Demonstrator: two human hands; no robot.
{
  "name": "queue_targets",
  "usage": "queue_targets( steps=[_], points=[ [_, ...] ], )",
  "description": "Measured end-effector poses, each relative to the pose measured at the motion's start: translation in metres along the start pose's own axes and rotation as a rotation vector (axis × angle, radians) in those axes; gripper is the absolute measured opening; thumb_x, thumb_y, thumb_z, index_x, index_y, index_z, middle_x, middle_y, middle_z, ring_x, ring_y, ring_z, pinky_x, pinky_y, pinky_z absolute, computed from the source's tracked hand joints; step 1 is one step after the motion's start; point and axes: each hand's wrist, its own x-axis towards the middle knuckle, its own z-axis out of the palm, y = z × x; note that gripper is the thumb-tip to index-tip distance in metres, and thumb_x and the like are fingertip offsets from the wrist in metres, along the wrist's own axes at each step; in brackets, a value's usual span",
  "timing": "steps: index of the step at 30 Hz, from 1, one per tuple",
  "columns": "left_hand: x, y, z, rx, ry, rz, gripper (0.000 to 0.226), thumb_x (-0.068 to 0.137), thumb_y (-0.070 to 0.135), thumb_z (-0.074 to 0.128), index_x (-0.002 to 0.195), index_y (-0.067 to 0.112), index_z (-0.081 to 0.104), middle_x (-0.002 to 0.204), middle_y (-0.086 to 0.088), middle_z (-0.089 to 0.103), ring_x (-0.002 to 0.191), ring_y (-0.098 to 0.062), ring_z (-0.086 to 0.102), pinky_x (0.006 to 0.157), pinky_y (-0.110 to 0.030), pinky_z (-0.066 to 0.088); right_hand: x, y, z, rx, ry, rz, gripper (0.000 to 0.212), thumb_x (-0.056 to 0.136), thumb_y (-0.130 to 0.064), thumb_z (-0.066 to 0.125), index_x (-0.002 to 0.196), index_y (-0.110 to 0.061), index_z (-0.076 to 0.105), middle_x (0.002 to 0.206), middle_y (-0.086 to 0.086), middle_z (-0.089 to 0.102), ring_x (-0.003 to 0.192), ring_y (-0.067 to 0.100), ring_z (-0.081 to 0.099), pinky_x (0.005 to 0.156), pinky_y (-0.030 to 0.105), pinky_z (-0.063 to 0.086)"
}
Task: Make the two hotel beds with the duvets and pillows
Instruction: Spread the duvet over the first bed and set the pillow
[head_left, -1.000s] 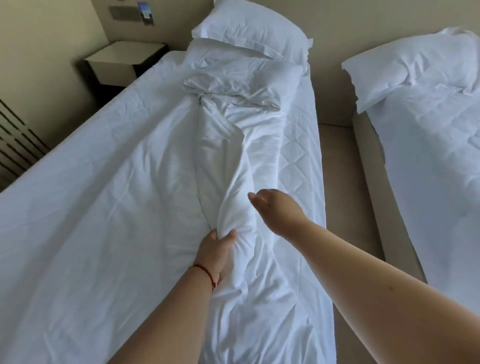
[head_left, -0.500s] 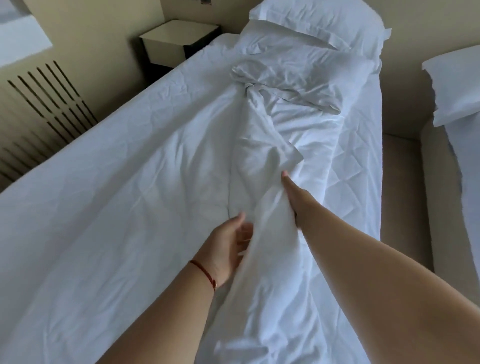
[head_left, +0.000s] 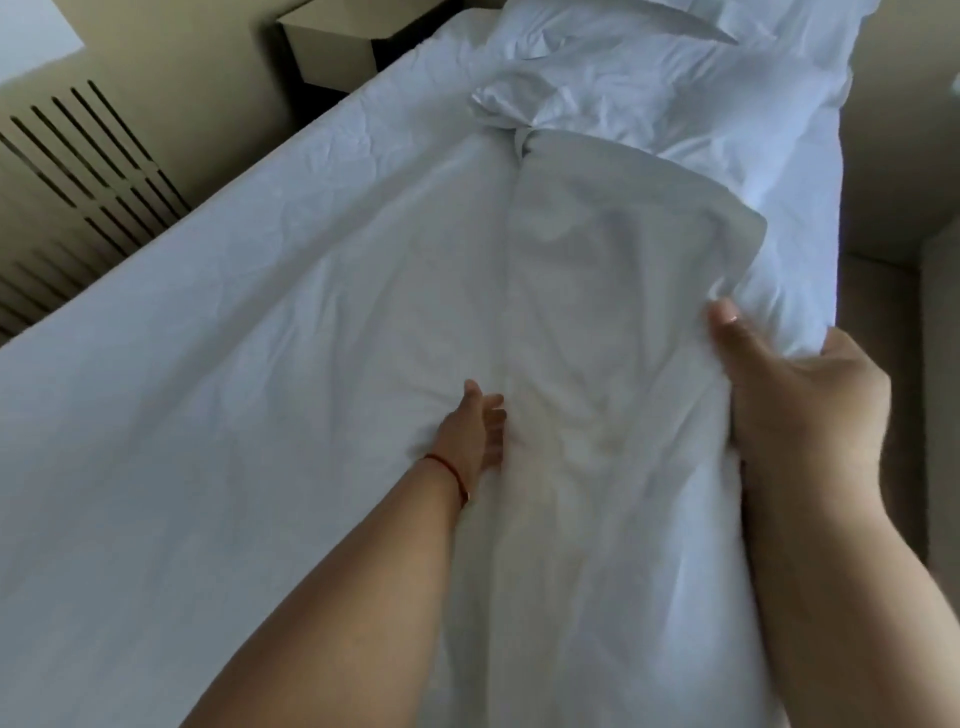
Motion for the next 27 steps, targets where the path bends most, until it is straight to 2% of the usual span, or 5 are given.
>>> queue_targets(
  steps=[7, 10, 16, 24, 27],
  points=[
    [0.060, -0.022, 0.008, 0.130, 0.113, 0.062, 0.099, 0.069, 0.094, 0.024, 0.132, 0.025, 0.055, 0.133, -0.001, 0.059, 0.126, -0.022, 0.054, 0.107, -0.040, 0.043, 0.002, 0.010, 0.023, 0.038, -0.126, 0.058, 0.020, 0.078, -0.038, 0.076, 0.086, -0.021, 0.070, 0.078, -0.014, 0.073, 0.072, 0.006, 0.071, 0.068, 0.029, 0.057],
    [0.057, -0.009, 0.007, 0.006, 0.074, -0.062, 0.075, 0.088, 0.077, 0.018, 0.103, 0.023, 0.068, 0.095, -0.003, 0.072, 0.089, -0.021, 0.066, 0.079, -0.032, 0.053, 0.006, 0.015, 0.026, 0.073, -0.124, 0.071, 0.021, 0.077, -0.038, 0.077, 0.086, -0.020, 0.071, 0.079, -0.010, 0.074, 0.073, 0.009, 0.072, 0.072, 0.034, 0.058],
    [0.059, -0.028, 0.004, 0.318, 0.177, 0.029, 0.073, 0.094, 0.067, 0.025, 0.117, 0.008, 0.062, 0.116, -0.006, 0.066, 0.116, -0.024, 0.057, 0.110, -0.038, 0.036, 0.010, 0.019, 0.031, 0.071, -0.162, 0.087, 0.021, 0.077, -0.038, 0.077, 0.088, -0.021, 0.072, 0.081, -0.007, 0.075, 0.076, 0.014, 0.073, 0.078, 0.043, 0.059],
    [0.057, -0.003, -0.001, 0.413, 0.297, 0.058, 0.072, 0.101, 0.055, 0.017, 0.086, 0.007, 0.068, 0.101, -0.014, 0.066, 0.109, -0.030, 0.059, 0.093, -0.028, 0.039, 0.011, 0.021, 0.022, 0.076, -0.155, 0.088, 0.027, 0.074, -0.044, 0.077, 0.089, -0.022, 0.074, 0.084, -0.006, 0.075, 0.079, 0.017, 0.073, 0.081, 0.046, 0.058],
    [0.059, 0.018, 0.024, 0.377, 0.257, 0.013, 0.068, 0.100, 0.056, 0.023, 0.131, 0.005, 0.055, 0.126, -0.023, 0.058, 0.121, -0.035, 0.053, 0.105, -0.038, 0.038, 0.012, 0.011, 0.008, 0.083, -0.124, 0.041, 0.038, 0.067, -0.055, 0.078, 0.095, -0.030, 0.074, 0.088, -0.006, 0.075, 0.082, 0.019, 0.073, 0.079, 0.043, 0.058]
  ],
)
